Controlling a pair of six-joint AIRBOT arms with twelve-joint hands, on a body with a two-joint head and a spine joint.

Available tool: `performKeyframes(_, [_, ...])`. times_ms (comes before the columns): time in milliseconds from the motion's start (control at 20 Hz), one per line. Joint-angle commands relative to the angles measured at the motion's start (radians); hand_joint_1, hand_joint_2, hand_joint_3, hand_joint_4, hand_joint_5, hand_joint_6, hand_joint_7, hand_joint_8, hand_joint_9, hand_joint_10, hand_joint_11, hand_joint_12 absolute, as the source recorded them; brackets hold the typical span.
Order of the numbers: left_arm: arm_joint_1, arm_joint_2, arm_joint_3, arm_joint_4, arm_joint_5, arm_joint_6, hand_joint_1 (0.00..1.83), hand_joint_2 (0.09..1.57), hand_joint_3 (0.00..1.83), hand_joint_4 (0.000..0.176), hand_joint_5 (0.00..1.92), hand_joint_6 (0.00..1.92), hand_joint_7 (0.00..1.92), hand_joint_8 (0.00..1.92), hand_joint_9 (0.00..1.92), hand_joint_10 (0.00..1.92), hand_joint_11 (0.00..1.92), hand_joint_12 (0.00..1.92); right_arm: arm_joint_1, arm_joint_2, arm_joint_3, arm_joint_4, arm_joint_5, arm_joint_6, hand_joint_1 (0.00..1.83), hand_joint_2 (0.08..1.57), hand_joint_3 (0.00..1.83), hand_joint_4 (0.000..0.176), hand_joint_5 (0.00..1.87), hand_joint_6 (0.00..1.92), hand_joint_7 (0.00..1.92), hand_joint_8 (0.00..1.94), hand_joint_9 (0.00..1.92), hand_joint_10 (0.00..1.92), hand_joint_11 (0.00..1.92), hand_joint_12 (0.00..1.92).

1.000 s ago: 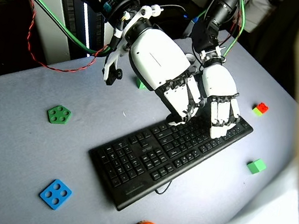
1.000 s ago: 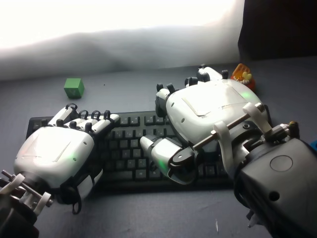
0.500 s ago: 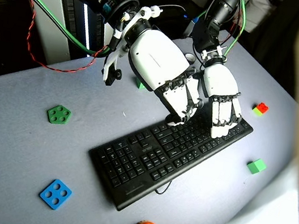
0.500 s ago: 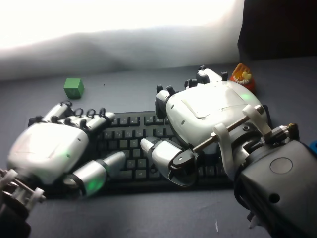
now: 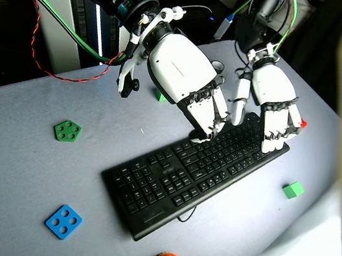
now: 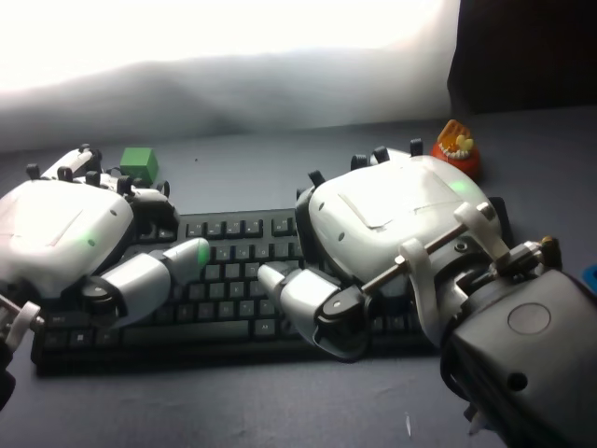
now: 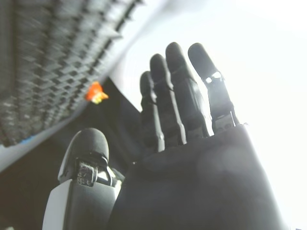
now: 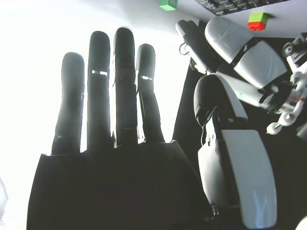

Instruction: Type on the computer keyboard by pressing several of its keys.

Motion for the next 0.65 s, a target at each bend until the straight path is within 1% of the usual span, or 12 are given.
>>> performKeyframes(0, [-0.017, 0.019, -0.006, 0.037, -0.089, 0.003, 0.06, 1.43, 0.01, 0.0, 0.7, 1.33, 0.73, 1.62, 0.66, 1.84, 0.51, 1.91, 0.005, 0.001, -0.006, -0.094, 0.027, 0.001, 0.13, 1.35, 0.01, 0.0, 0.92, 1.48, 1.09, 1.47, 0.97, 1.84, 0.74, 1.92])
performKeyframes(50, [-0.026, 0.032, -0.019, 0.036, -0.078, 0.006, 0.08, 1.45, 0.01, 0.0, 0.81, 1.51, 0.87, 1.75, 0.82, 1.9, 0.65, 1.92, 0.005, 0.001, -0.006, -0.094, 0.027, 0.001, 0.08, 1.38, 0.02, 0.0, 1.04, 1.56, 1.19, 1.59, 1.1, 1.9, 0.89, 1.92])
performKeyframes(100, [-0.029, 0.045, -0.032, 0.036, -0.069, 0.006, 0.13, 1.45, 0.0, 0.0, 0.89, 1.57, 1.02, 1.76, 0.97, 1.92, 0.78, 1.92, 0.005, 0.001, -0.006, -0.094, 0.028, 0.001, 0.06, 1.41, 0.02, 0.0, 1.09, 1.64, 1.23, 1.72, 1.19, 1.92, 1.04, 1.92])
performKeyframes(150, [-0.029, 0.053, -0.039, 0.036, -0.066, 0.006, 0.14, 1.46, 0.01, 0.0, 0.93, 1.48, 1.09, 1.69, 1.03, 1.91, 0.84, 1.92, 0.005, 0.001, -0.006, -0.094, 0.028, 0.001, 0.08, 1.43, 0.02, 0.0, 1.09, 1.68, 1.23, 1.79, 1.22, 1.92, 1.11, 1.92])
performKeyframes(200, [-0.025, 0.071, -0.053, 0.036, -0.061, 0.006, 0.23, 1.47, 0.0, 0.0, 0.98, 1.64, 1.16, 1.7, 1.1, 1.91, 0.92, 1.92, 0.005, 0.002, -0.006, -0.094, 0.027, 0.001, 0.17, 1.46, 0.02, 0.0, 1.07, 1.69, 1.22, 1.83, 1.24, 1.92, 1.2, 1.92])
performKeyframes(250, [-0.021, 0.081, -0.063, 0.036, -0.057, 0.006, 0.34, 1.47, 0.0, 0.0, 1.0, 1.72, 1.17, 1.73, 1.12, 1.92, 0.96, 1.92, 0.003, 0.002, -0.006, -0.094, 0.027, 0.001, 0.24, 1.49, 0.02, 0.0, 1.06, 1.72, 1.21, 1.87, 1.25, 1.92, 1.27, 1.92])
performKeyframes(300, [-0.018, 0.089, -0.069, 0.036, -0.057, 0.006, 0.39, 1.48, 0.0, 0.0, 1.02, 1.78, 1.18, 1.76, 1.13, 1.92, 0.98, 1.92, 0.002, 0.002, -0.006, -0.094, 0.027, 0.001, 0.31, 1.5, 0.02, 0.0, 1.05, 1.77, 1.21, 1.89, 1.26, 1.92, 1.3, 1.92])
performKeyframes(350, [-0.013, 0.099, -0.074, 0.036, -0.056, -0.001, 0.39, 1.49, 0.01, 0.0, 1.02, 1.81, 1.19, 1.77, 1.15, 1.92, 0.98, 1.92, 0.001, 0.002, -0.006, -0.094, 0.027, 0.001, 0.4, 1.5, 0.02, 0.0, 1.03, 1.85, 1.19, 1.93, 1.26, 1.92, 1.31, 1.92])
performKeyframes(450, [-0.009, 0.117, -0.079, 0.036, -0.052, -0.009, 0.41, 1.5, 0.0, 0.0, 1.0, 1.85, 1.19, 1.81, 1.16, 1.92, 1.0, 1.92, 0.001, 0.001, -0.006, -0.094, 0.025, -0.003, 0.52, 1.49, 0.0, 0.0, 1.02, 1.9, 1.18, 1.92, 1.26, 1.92, 1.32, 1.92])
performKeyframes(500, [-0.009, 0.125, -0.078, 0.036, -0.041, -0.016, 0.43, 1.5, 0.0, 0.0, 0.98, 1.82, 1.18, 1.81, 1.15, 1.92, 1.0, 1.92, 0.001, 0.002, -0.006, -0.094, 0.023, -0.009, 0.56, 1.48, 0.0, 0.0, 1.02, 1.9, 1.18, 1.93, 1.26, 1.92, 1.32, 1.92])
performKeyframes(550, [-0.01, 0.128, -0.078, 0.036, -0.038, -0.02, 0.43, 1.5, 0.0, 0.0, 0.97, 1.88, 1.17, 1.84, 1.16, 1.92, 1.02, 1.92, 0.0, 0.002, -0.006, -0.094, 0.022, -0.011, 0.57, 1.48, 0.0, 0.0, 1.02, 1.92, 1.18, 1.93, 1.25, 1.92, 1.31, 1.92])
performKeyframes(600, [-0.012, 0.135, -0.079, 0.036, -0.038, -0.027, 0.42, 1.5, 0.0, 0.0, 0.97, 1.9, 1.17, 1.83, 1.15, 1.92, 1.02, 1.92, 0.0, 0.002, -0.006, -0.094, 0.023, -0.016, 0.54, 1.49, 0.0, 0.0, 1.01, 1.92, 1.18, 1.93, 1.25, 1.92, 1.31, 1.92])
